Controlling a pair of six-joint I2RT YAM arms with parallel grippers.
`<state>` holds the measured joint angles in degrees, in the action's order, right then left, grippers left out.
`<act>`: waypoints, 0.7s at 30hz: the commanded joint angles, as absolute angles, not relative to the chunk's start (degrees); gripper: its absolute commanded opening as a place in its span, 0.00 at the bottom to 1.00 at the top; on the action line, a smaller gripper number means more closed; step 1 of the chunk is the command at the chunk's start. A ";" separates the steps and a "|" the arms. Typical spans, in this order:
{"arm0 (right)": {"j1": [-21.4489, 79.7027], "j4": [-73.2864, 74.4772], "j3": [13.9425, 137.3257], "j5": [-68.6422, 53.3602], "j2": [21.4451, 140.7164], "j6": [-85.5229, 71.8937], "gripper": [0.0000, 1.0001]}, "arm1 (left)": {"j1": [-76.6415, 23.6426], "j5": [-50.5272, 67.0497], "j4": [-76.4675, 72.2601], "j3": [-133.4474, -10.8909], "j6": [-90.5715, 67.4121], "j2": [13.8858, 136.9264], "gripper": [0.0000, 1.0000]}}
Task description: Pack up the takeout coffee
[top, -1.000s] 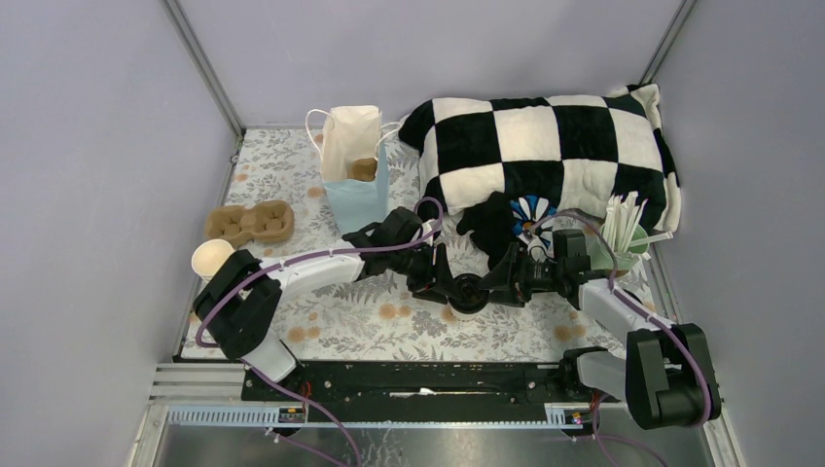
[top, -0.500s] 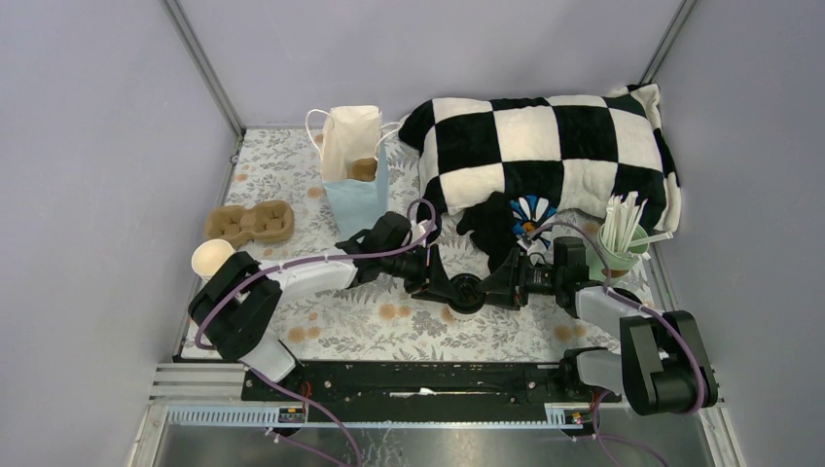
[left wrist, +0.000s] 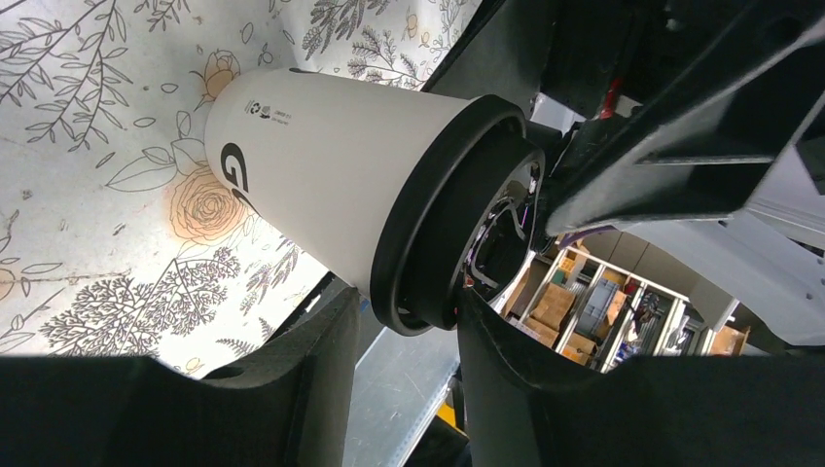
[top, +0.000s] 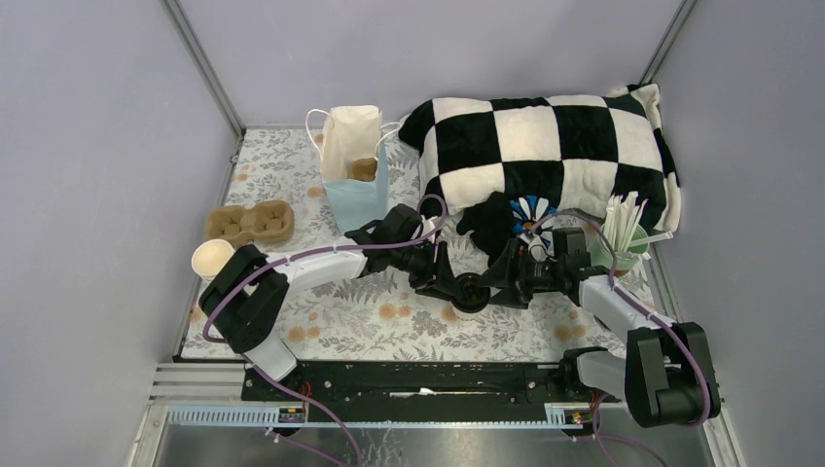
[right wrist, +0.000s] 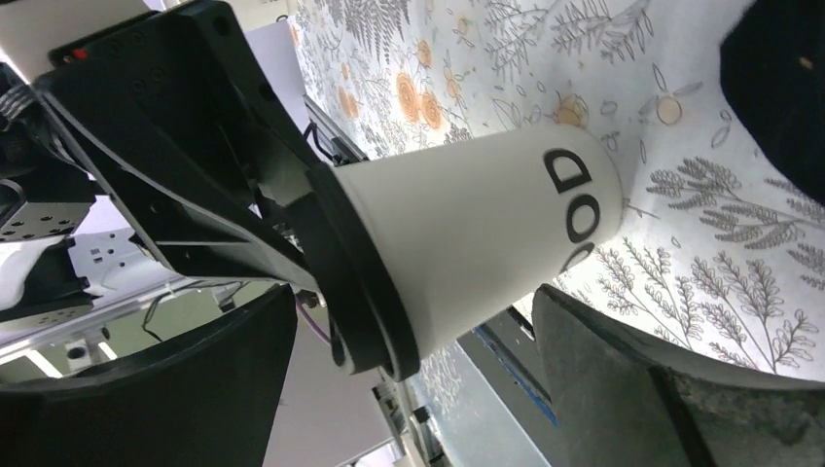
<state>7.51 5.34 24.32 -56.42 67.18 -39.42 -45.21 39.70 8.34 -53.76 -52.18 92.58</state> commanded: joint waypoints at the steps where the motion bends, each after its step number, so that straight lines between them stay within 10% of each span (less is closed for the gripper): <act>1: 8.56 7.18 29.73 -56.78 69.39 -33.80 0.97 | -46.27 26.63 21.68 -52.41 -45.88 98.25 0.44; 21: 9.23 -6.26 17.02 -48.06 80.39 -40.37 0.81 | -46.54 24.25 20.41 -47.94 -46.47 99.30 0.43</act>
<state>8.29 -3.38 26.24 -59.22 77.25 -35.92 -45.76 39.44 9.61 -55.11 -51.11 93.84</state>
